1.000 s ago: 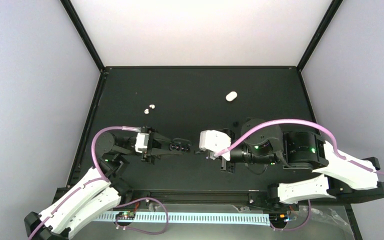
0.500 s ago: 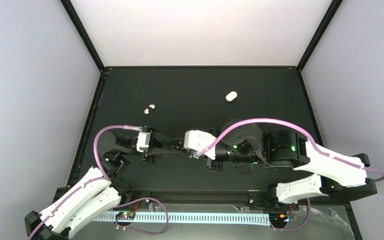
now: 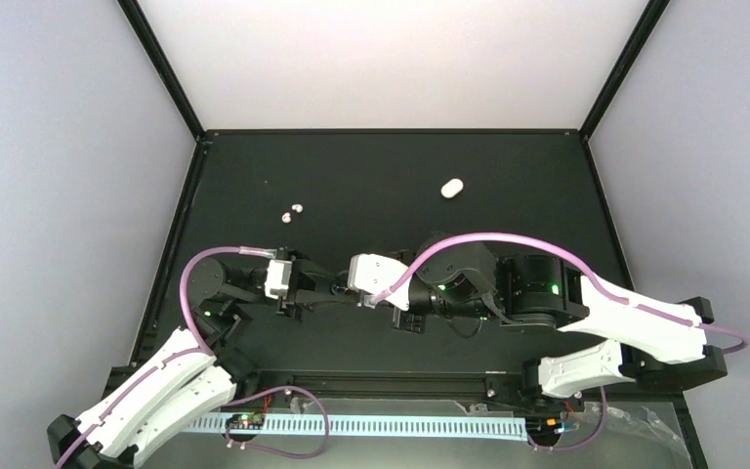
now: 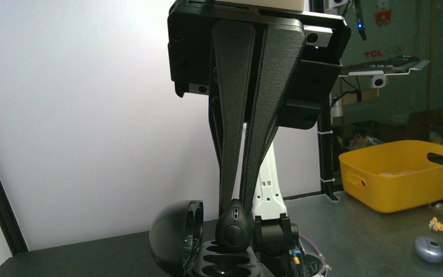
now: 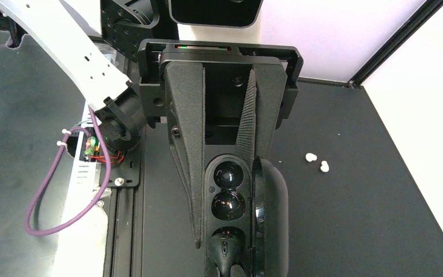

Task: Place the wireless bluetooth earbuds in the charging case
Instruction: Place the earbud in the charging case.

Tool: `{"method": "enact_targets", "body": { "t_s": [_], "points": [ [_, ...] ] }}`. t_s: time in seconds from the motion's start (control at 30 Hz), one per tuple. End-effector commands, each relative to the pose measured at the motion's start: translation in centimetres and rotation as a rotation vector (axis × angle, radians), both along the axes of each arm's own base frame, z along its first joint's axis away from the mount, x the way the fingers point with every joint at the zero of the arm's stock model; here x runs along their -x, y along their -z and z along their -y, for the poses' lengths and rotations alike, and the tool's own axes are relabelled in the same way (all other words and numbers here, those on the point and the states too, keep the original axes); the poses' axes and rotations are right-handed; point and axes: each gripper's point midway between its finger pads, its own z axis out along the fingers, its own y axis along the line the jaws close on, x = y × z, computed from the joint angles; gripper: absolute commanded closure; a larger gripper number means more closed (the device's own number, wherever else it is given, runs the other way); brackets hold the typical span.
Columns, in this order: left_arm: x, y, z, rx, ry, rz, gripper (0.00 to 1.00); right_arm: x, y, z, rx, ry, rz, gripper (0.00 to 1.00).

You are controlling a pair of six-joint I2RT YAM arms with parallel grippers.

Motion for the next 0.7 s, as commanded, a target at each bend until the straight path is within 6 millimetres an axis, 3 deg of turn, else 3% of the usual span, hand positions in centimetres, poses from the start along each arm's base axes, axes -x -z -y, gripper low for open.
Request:
{"method": "enact_targets", "body": {
  "t_s": [0.0, 0.67],
  "points": [
    [0.54, -0.41, -0.19, 0.014, 0.005, 0.042, 0.98, -0.31, -0.78, 0.04, -0.012, 0.013, 0.03, 0.99],
    [1.14, -1.24, -0.47, 0.039, 0.029, 0.044, 0.98, -0.23, 0.02, -0.11, 0.018, 0.007, 0.029, 0.99]
  ]
}}
